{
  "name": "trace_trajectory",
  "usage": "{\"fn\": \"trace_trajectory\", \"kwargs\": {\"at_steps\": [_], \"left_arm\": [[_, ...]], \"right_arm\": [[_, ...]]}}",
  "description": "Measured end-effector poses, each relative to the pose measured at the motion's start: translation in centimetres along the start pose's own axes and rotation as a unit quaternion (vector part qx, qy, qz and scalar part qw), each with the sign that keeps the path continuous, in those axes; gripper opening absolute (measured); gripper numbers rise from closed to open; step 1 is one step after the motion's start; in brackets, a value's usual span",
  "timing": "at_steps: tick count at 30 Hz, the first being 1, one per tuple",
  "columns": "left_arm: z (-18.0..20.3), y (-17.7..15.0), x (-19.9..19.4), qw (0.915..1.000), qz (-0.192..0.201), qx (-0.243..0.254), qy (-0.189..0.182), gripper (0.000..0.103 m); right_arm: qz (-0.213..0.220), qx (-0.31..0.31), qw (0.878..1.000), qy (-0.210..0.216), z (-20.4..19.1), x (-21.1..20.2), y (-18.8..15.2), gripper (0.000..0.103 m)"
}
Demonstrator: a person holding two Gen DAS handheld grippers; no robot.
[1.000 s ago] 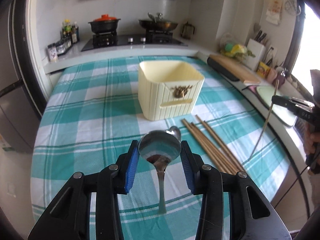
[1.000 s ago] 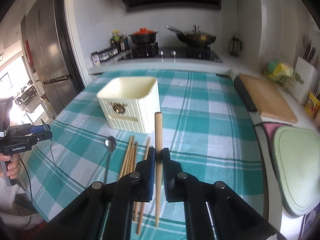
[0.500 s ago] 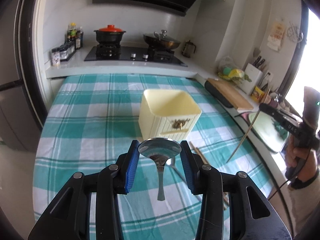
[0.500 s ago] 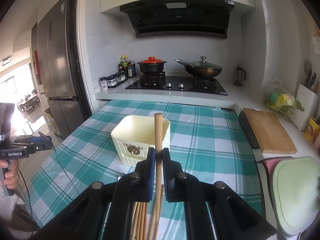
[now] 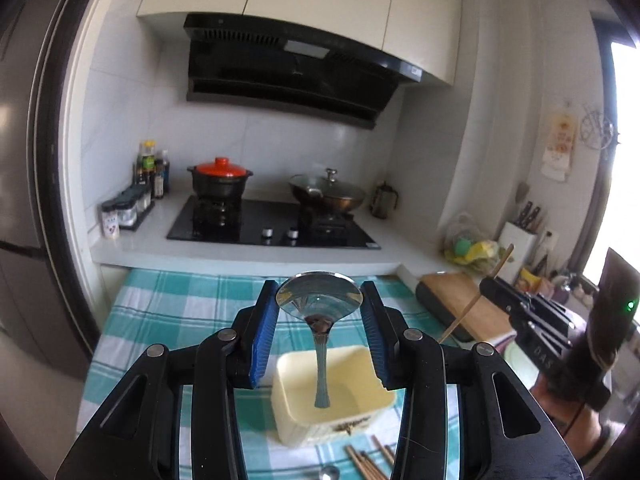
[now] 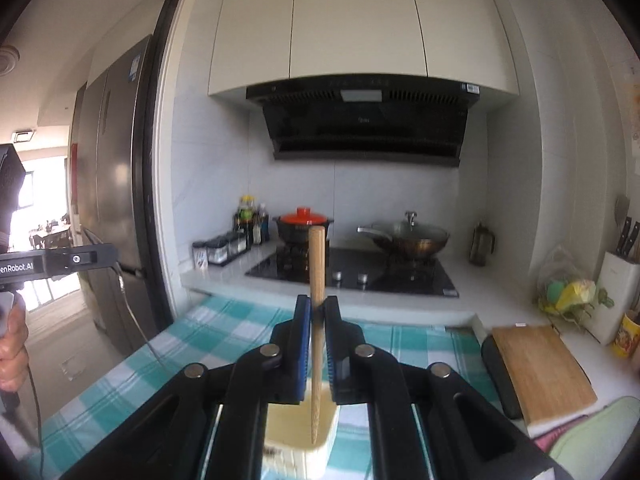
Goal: Organize utensils
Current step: 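Open left gripper over the cream holder while right gripper releases the chopstick into it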
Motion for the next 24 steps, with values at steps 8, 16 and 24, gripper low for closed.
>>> {"fn": "trace_trajectory", "kwargs": {"at_steps": [8, 16, 24], "left_arm": [[-1.7, -3.9, 11.7, 0.9896, -0.142, -0.017, 0.017, 0.042], [-2.2, -8.1, 17.5, 0.9712, -0.235, -0.007, 0.039, 0.043], [-4.2, -8.9, 11.3, 0.9736, -0.224, -0.027, 0.033, 0.078]], "right_arm": [[-0.147, 0.005, 0.989, 0.029, -0.2, 10.4, -4.0, 0.007], [-0.241, 0.019, 0.970, 0.028, -0.2, 15.7, -8.2, 0.009], [-0.197, 0.063, 0.977, 0.045, 1.6, 10.2, -7.0, 0.036]]}}
Point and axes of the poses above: each gripper's, at about its wrist camera, not at the fingertips, and x roughly the way its jaws point, z to its right, y to its top, the point moved 3 cm from there along x, roughly the way its jaws point, and after that the axes turned 10 degrees about -z, right-handed, at the moved point
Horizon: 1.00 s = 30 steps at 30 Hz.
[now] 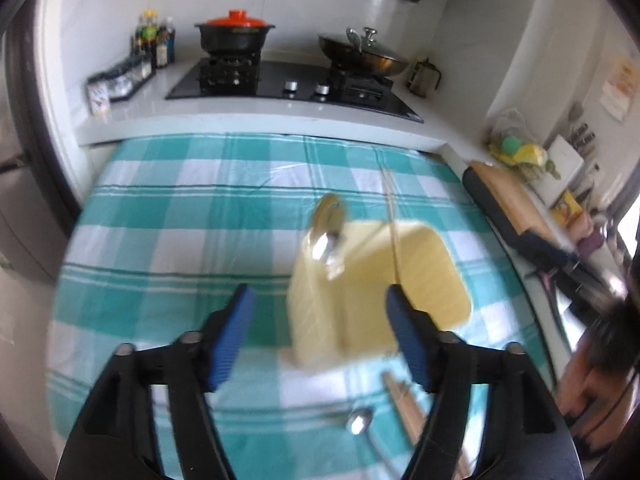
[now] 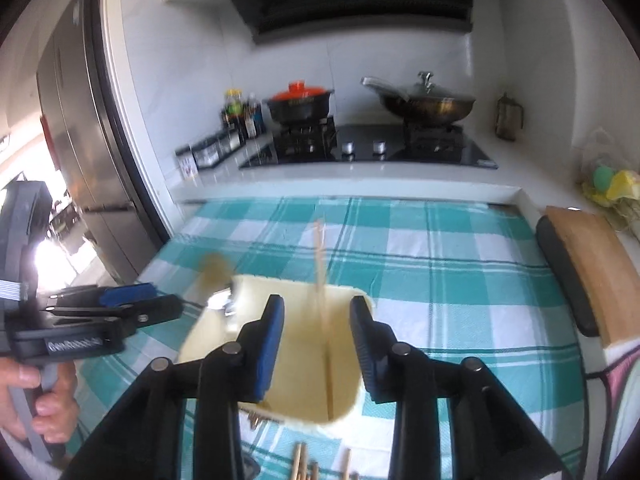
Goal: Organize utensils
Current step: 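Open left gripper over the cream holder while right gripper releases the chopstick into it, then withdraw both tools from the holder back over the table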
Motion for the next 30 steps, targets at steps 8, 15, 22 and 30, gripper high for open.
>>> {"fn": "trace_trajectory", "kwargs": {"at_steps": [8, 15, 22, 30], "left_arm": [[-2.1, -14.5, -0.4, 0.9987, -0.042, 0.014, 0.026, 0.087], [-0.3, -23.5, 1.8, 0.9981, -0.017, -0.058, 0.015, 0.087], [0.9, -24.3, 4.7, 0.9973, -0.016, -0.057, 0.043, 0.087], [0.6, -24.6, 6.5, 0.9951, -0.012, -0.066, 0.072, 0.088]], "right_arm": [[0.012, -0.006, 0.998, -0.054, 3.4, -7.2, -11.3, 0.050], [-0.063, 0.043, 0.989, -0.123, 7.0, -5.7, -25.1, 0.050], [-0.092, 0.091, 0.983, -0.128, 9.0, -4.0, -29.5, 0.051], [-0.091, 0.109, 0.982, -0.121, 9.5, -3.5, -30.3, 0.050]]}}
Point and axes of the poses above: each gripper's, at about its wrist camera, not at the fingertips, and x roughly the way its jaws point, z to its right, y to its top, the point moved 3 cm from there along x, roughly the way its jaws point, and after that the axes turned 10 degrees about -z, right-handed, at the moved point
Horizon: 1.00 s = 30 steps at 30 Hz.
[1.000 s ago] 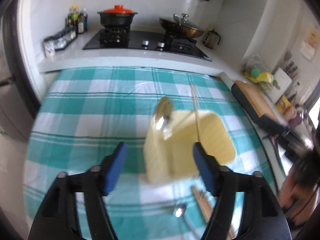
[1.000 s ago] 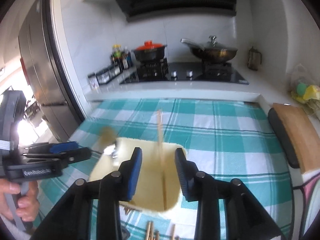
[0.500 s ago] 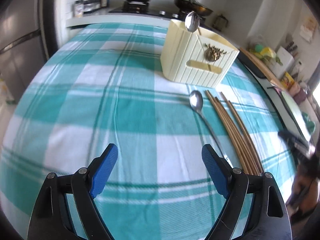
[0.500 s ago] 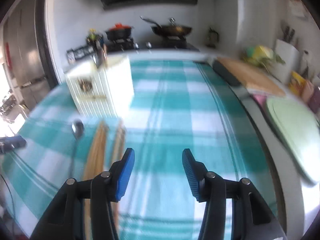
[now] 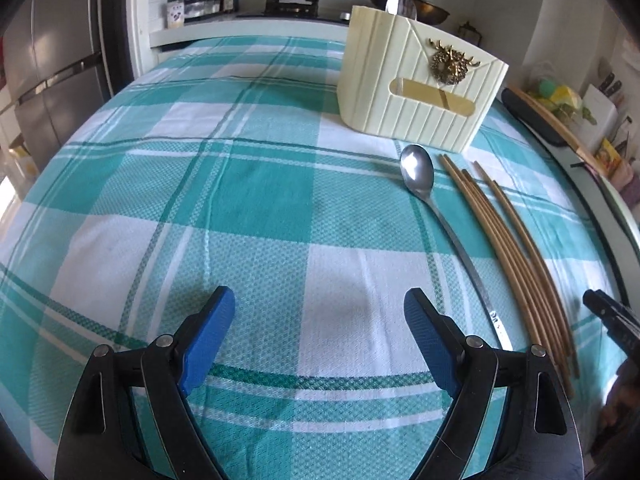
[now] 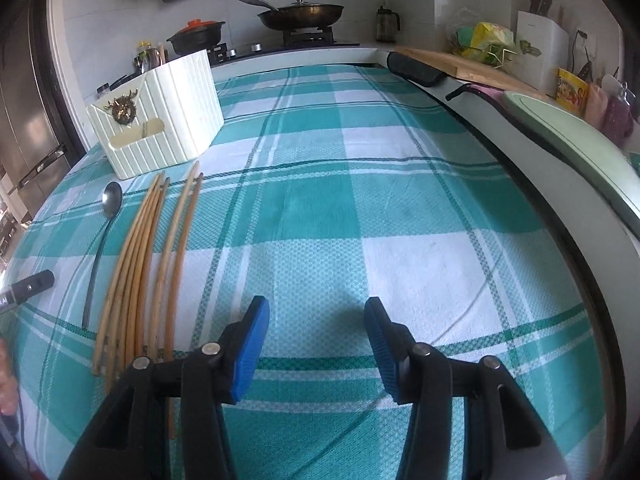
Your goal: Organize utensils
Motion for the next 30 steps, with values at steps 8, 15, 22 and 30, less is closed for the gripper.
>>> {"fn": "trace_trajectory", "kwargs": {"at_steps": [8, 15, 22, 30], "left_arm": [[0.6, 0.1, 0.3, 0.9998, -0.007, 0.011, 0.017, 0.092], [4.2, 2.8, -0.6, 0.9996, -0.002, 0.019, -0.019, 0.094], [8.3, 4.5, 3.7, 0.9964, -0.046, 0.061, 0.035, 0.086], [8.2, 3.4, 2.4, 0.9952, -0.025, 0.093, 0.019, 0.015]], "right_arm": [[-0.002, -0.008, 1.000, -0.019, -0.5, 0.2, 0.0, 0.050], [-0.002, -0.010, 1.000, -0.024, -0.7, 0.3, 0.0, 0.050], [0.001, -0.002, 1.000, -0.015, -0.5, 0.1, -0.1, 0.050], [0.002, 0.001, 1.000, -0.012, -0.2, 0.1, -0.1, 0.050]]}}
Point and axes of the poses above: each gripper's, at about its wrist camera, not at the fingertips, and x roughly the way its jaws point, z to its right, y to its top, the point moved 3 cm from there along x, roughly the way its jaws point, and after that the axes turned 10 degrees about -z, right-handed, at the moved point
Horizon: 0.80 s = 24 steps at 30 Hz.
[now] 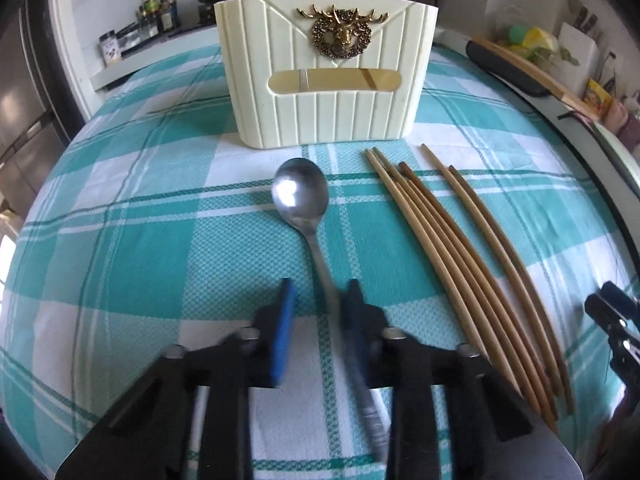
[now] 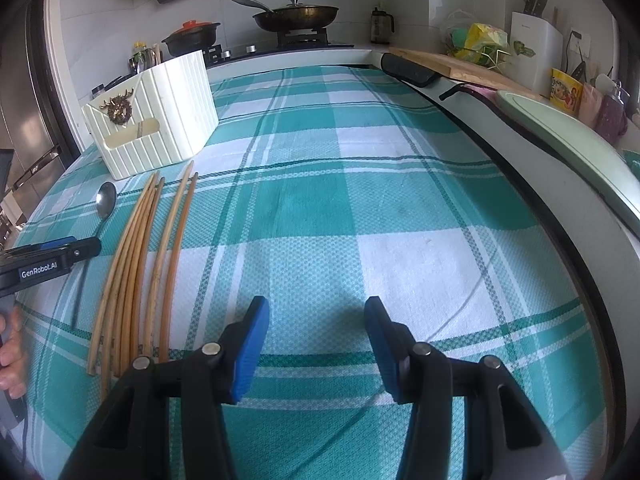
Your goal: Organize utensils
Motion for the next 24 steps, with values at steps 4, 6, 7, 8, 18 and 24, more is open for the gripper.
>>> {"fn": "trace_trajectory", "kwargs": {"at_steps": [4, 6, 7, 8, 18, 24], "left_arm": [[-1.6, -0.8, -0.3, 0.9999, -0.004, -0.009, -0.008, 0.010], [-2.5, -1.0, -0.4, 0.9998, -0.004, -0.016, -0.012, 0.008], [-2.9, -1.0, -0.4, 0.9998, -0.004, -0.018, -0.012, 0.008], [-3.1, -1.0, -0.4, 0.9997, -0.004, -0.019, -0.013, 0.008], [-5.7, -1.9, -0.8, 0.9989, -0.007, -0.046, 0.000, 0.010], [-8.3, -2.4, -1.2, 0.9975, -0.014, -0.069, 0.005, 0.011]], "right_arm": [[-0.010, 0.002, 0.999, 0.042, -0.7, -0.3, 0.3, 0.052], [-0.017, -0.015, 0.997, 0.074, -2.2, -0.5, 0.8, 0.052], [-0.016, -0.033, 0.996, 0.081, -3.1, -0.7, 1.1, 0.051], [-0.016, -0.046, 0.995, 0.087, -3.9, -0.7, 1.4, 0.050], [-0.084, -0.154, 0.982, 0.067, -8.7, 2.3, 3.1, 0.015], [-0.082, -0.100, 0.991, -0.027, -5.6, 2.1, 3.7, 0.010]]}}
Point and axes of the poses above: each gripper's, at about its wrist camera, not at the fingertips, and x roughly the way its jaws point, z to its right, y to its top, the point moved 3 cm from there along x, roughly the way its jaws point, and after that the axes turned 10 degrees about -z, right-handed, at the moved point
